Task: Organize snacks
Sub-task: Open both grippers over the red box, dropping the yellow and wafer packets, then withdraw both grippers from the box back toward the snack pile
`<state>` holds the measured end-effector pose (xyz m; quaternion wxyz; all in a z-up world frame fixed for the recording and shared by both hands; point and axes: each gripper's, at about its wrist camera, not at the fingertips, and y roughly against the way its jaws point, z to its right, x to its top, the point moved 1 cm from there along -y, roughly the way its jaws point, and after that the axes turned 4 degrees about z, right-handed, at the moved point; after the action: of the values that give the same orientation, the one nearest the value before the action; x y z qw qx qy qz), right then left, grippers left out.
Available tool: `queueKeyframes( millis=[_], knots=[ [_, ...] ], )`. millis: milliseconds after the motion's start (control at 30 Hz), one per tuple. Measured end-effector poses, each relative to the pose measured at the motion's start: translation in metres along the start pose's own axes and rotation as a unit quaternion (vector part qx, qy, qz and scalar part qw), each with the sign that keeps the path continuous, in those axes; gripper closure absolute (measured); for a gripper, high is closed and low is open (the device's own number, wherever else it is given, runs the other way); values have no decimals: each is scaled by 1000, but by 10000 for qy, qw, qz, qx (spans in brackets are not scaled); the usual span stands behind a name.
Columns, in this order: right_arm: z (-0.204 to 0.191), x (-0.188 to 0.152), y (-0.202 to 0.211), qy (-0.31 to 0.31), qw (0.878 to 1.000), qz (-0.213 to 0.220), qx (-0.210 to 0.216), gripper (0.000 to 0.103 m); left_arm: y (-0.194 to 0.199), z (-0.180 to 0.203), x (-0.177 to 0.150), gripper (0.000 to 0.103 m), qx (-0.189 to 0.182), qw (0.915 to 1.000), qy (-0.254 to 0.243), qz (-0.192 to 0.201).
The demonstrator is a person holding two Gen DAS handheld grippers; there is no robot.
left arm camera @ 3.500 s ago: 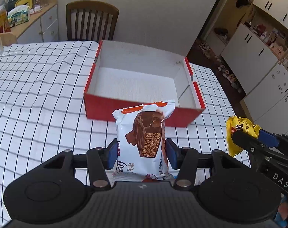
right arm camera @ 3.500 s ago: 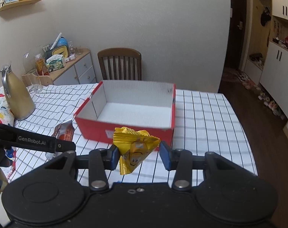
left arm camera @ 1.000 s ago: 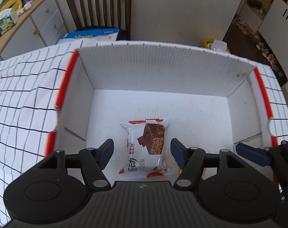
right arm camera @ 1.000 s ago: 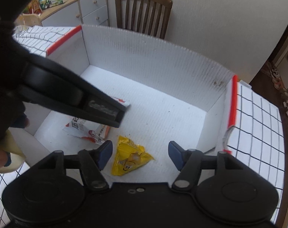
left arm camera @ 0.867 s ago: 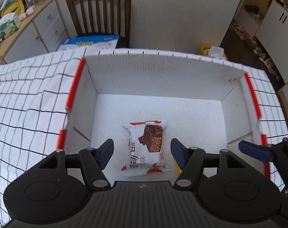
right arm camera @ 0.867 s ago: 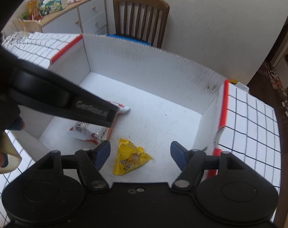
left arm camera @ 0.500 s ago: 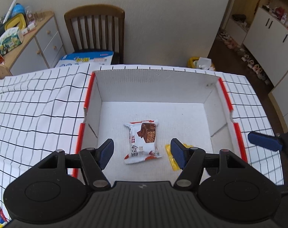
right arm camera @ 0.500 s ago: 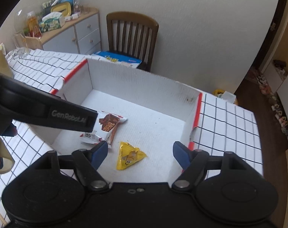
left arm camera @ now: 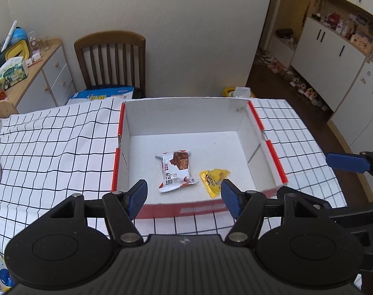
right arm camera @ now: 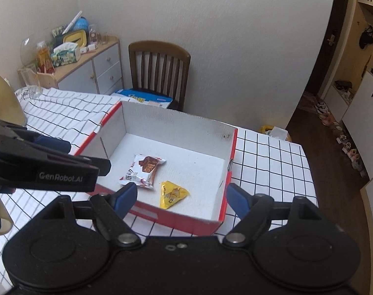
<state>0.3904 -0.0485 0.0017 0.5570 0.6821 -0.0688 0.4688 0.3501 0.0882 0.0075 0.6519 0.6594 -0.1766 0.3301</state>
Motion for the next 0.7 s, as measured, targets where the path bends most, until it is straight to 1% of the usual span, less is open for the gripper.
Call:
queueKeyframes(
  millis=[200, 300, 367, 467, 533, 567, 633, 700],
  knots=[
    [-9, -9, 26, -105, 9998, 169, 32, 19, 31, -7, -13, 38, -131, 9997, -67, 192],
    [-13, -14, 38, -187, 9995, 257, 63, 14, 45, -12, -18, 38, -181, 9992, -96, 329],
    [-16, -18, 47, -225, 9992, 317, 88, 10, 56, -16, -24, 38, -181, 9987, -117, 466],
    [-23, -25, 59, -260, 9988, 400, 146, 10, 71, -22, -33, 38, -121, 9979, -220, 603],
    [-26, -28, 68, -322, 9981, 486, 204, 8, 79, -25, -40, 36, -127, 9975, -235, 661],
    [-29, -29, 72, -360, 9977, 534, 218, 4, 84, -27, -44, 32, -165, 9972, -229, 693],
    [-31, -34, 81, -454, 9965, 654, 243, 2, 92, -30, -54, 32, -189, 9967, -236, 759],
    [-34, -39, 90, -501, 9954, 763, 290, 1, 99, -34, -64, 32, -192, 9961, -268, 816]
  ],
)
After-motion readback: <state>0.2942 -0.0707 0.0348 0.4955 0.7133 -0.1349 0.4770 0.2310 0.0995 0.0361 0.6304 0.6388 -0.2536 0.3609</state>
